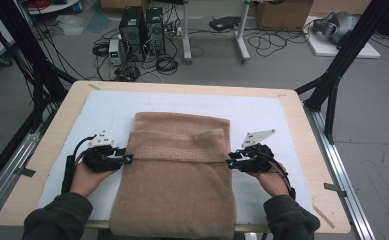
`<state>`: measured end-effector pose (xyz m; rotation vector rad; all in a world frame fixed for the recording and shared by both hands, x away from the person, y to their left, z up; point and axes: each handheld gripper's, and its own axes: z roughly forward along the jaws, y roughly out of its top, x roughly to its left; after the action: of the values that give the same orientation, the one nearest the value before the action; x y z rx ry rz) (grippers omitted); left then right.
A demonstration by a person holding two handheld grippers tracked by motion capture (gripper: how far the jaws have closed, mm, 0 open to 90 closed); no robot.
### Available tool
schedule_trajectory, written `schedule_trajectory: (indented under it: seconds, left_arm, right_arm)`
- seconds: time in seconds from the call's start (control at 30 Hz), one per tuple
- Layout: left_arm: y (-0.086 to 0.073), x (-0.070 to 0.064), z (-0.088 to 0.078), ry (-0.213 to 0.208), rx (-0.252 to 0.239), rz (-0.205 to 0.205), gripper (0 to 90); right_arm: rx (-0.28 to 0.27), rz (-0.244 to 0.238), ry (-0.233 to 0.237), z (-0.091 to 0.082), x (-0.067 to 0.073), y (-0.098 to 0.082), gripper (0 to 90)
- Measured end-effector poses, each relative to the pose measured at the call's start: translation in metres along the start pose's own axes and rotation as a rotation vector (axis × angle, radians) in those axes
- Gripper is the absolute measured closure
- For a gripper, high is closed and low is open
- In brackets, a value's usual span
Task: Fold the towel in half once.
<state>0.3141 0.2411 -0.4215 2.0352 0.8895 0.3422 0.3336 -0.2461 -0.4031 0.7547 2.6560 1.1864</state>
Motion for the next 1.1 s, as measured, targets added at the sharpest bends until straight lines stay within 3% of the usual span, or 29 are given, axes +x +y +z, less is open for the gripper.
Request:
schedule_trajectory:
  seconds: [0.03, 0.13, 0.23, 0.27, 0.3, 0.37, 0.43, 0.47, 0.53, 0.7, 0.77, 0.83, 0.9, 1.0, 1.1]
  left_arm:
    - [0.001, 0.0, -0.003, 0.004, -0.021, 0.0, 58.5]
    - [0.01, 0.007, 0.0, 0.023, -0.042, -0.038, 48.1]
    - [0.017, 0.012, 0.015, -0.014, -0.043, -0.061, 42.7]
    - [0.017, 0.011, 0.018, -0.016, -0.044, -0.05, 42.2]
    - [0.016, 0.011, 0.022, -0.01, -0.025, -0.025, 45.5]
    - [0.014, 0.012, 0.029, -0.019, 0.011, -0.021, 62.2]
    - [0.012, 0.013, 0.029, -0.019, 0.014, -0.016, 83.0]
    - [0.012, 0.012, 0.027, -0.014, 0.002, -0.021, 84.8]
    - [0.013, 0.009, 0.02, -0.018, -0.011, 0.005, 86.1]
    - [0.003, -0.005, -0.006, -0.045, -0.058, 0.035, 86.0]
    - [-0.008, -0.012, -0.014, -0.069, -0.029, 0.051, 84.1]
    - [-0.02, -0.02, -0.021, -0.094, -0.003, 0.078, 75.5]
    - [-0.03, -0.024, -0.03, -0.111, 0.022, 0.076, 65.7]
    - [-0.036, -0.024, -0.043, -0.107, 0.029, 0.078, 59.8]
    - [-0.033, -0.021, -0.049, -0.102, 0.019, 0.066, 57.6]
  right_arm:
    - [-0.004, -0.003, -0.017, -0.003, 0.001, -0.001, 63.8]
    - [-0.042, 0.062, -0.035, -0.002, -0.009, 0.009, 50.2]
    - [-0.061, 0.101, -0.061, 0.01, -0.022, 0.025, 40.8]
    - [-0.054, 0.123, -0.069, 0.017, -0.027, 0.03, 39.6]
    - [-0.041, 0.138, -0.068, 0.021, -0.03, 0.032, 39.6]
    - [-0.008, 0.173, -0.04, 0.036, -0.039, 0.033, 40.7]
    - [0.049, 0.191, -0.009, 0.049, -0.044, 0.03, 62.2]
    - [0.067, 0.178, 0.017, 0.052, -0.044, 0.03, 73.0]
    - [0.043, 0.132, 0.003, 0.049, -0.036, 0.032, 80.2]
    - [-0.042, 0.005, 0.015, 0.017, -0.002, 0.036, 81.8]
    - [-0.048, -0.054, 0.025, 0.006, 0.015, 0.028, 80.6]
    - [-0.044, -0.057, 0.059, -0.001, 0.026, 0.014, 76.8]
    - [-0.033, -0.063, 0.052, -0.008, 0.034, 0.001, 72.7]
    - [-0.062, -0.036, 0.033, -0.021, 0.036, -0.009, 68.3]
    - [-0.081, -0.019, 0.015, -0.029, 0.033, -0.008, 64.0]
